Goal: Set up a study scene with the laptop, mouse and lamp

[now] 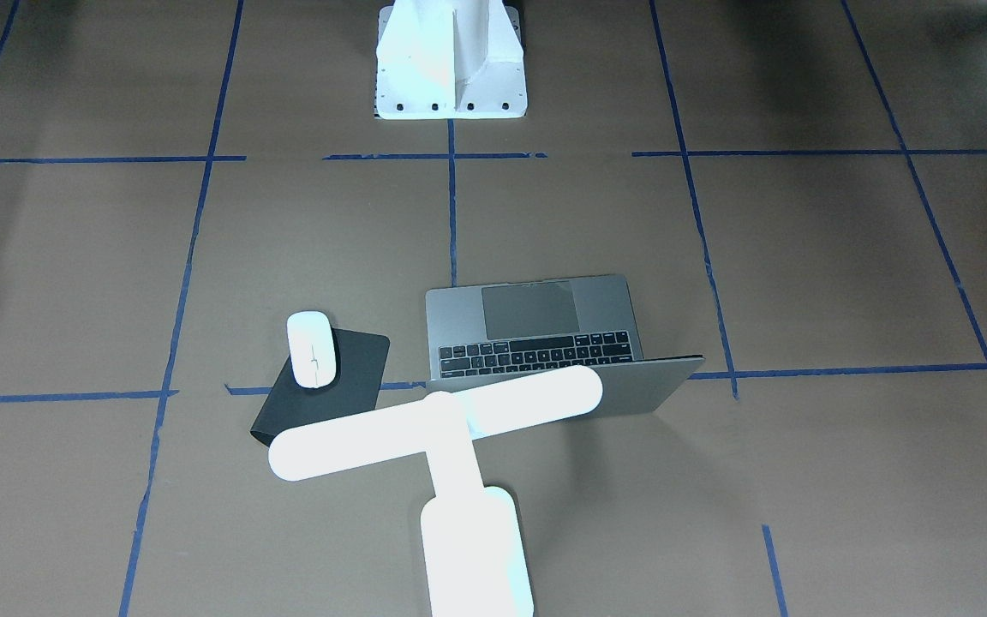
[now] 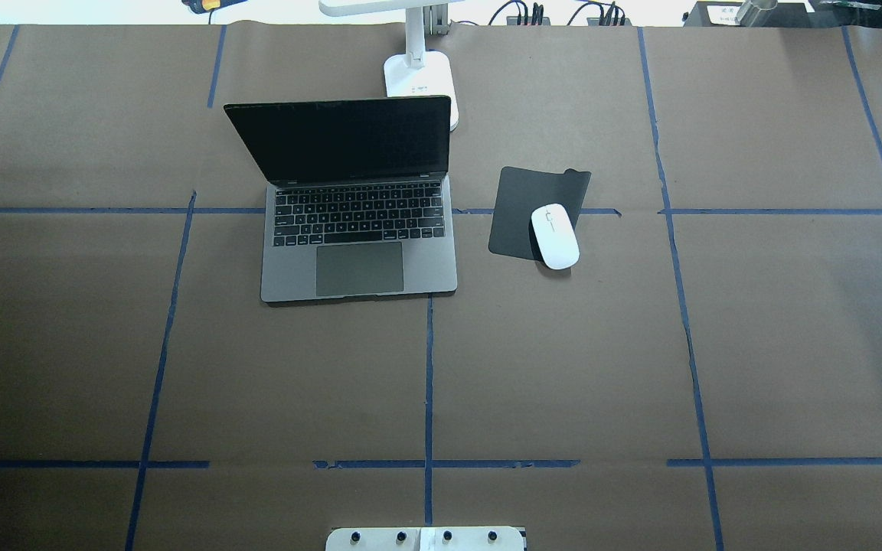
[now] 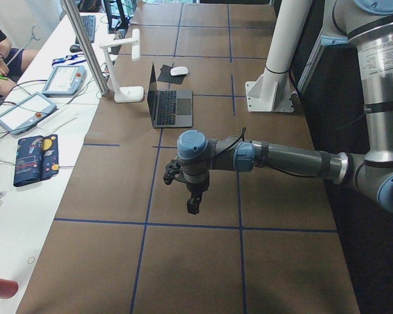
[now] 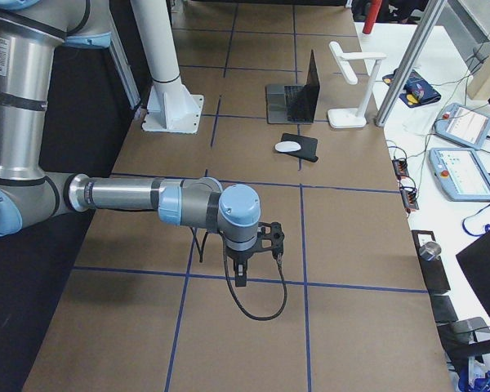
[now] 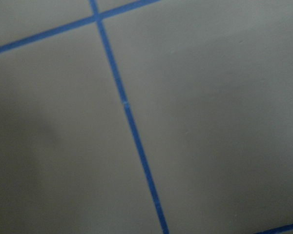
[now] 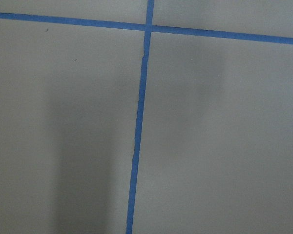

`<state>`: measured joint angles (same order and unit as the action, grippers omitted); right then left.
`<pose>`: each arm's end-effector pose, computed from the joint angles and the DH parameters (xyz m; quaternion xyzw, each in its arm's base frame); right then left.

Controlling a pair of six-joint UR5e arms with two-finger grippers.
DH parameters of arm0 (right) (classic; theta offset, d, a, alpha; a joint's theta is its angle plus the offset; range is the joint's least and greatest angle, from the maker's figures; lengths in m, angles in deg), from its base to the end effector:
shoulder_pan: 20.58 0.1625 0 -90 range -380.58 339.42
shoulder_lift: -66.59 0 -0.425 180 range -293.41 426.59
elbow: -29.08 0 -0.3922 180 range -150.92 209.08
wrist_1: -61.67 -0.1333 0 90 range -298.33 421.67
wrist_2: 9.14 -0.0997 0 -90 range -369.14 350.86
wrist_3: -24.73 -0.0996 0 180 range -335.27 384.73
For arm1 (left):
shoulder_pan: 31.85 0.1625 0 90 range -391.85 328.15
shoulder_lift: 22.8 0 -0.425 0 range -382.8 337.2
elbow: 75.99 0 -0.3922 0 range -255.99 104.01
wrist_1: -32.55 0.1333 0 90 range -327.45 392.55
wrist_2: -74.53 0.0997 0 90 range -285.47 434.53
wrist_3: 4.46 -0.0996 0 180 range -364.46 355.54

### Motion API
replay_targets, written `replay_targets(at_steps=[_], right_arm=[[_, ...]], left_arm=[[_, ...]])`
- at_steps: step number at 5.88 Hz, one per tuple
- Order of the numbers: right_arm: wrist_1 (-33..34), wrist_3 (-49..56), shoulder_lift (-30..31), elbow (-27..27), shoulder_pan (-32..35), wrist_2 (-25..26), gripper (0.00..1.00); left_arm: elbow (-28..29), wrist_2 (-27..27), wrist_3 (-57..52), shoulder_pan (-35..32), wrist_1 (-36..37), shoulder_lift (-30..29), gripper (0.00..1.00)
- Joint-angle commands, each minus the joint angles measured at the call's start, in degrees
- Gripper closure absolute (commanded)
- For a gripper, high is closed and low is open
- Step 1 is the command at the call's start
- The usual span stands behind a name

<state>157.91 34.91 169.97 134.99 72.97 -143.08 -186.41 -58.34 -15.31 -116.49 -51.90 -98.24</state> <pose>0.0881 -0.3836 0.6367 0.0149 -0.3748 -0.0415 0.9260 -0.0294 -0.3878 0.6063 0.0200 0.3649 0.1322 0.9214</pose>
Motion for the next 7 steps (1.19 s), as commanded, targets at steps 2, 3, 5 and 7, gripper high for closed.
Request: replay_targets(at_steps=[2, 3, 5, 7], right_arm=[[0.00, 0.19, 0.07, 0.00, -0.38, 0.00, 0.00], [0.00, 0.19, 0.15, 0.00, -0.46, 0.00, 0.00], [0.00, 3.50, 0.33, -0.17, -0.55, 0.00, 0.00], [0.00, 3.44, 0.33, -0.26, -0.55, -0.18, 0.00]], left_arm=[[4.41, -0.02, 0.12, -2.63, -0.27, -0.84, 0.00], [3.89, 0.41, 0.04, -2.63, -0.01, -0.41, 0.00], [3.89, 0.51, -0.23, -2.55, 0.00, 0.38, 0.00], [4.06, -0.02, -0.31, -2.54, -0.01, 0.47, 0.00]])
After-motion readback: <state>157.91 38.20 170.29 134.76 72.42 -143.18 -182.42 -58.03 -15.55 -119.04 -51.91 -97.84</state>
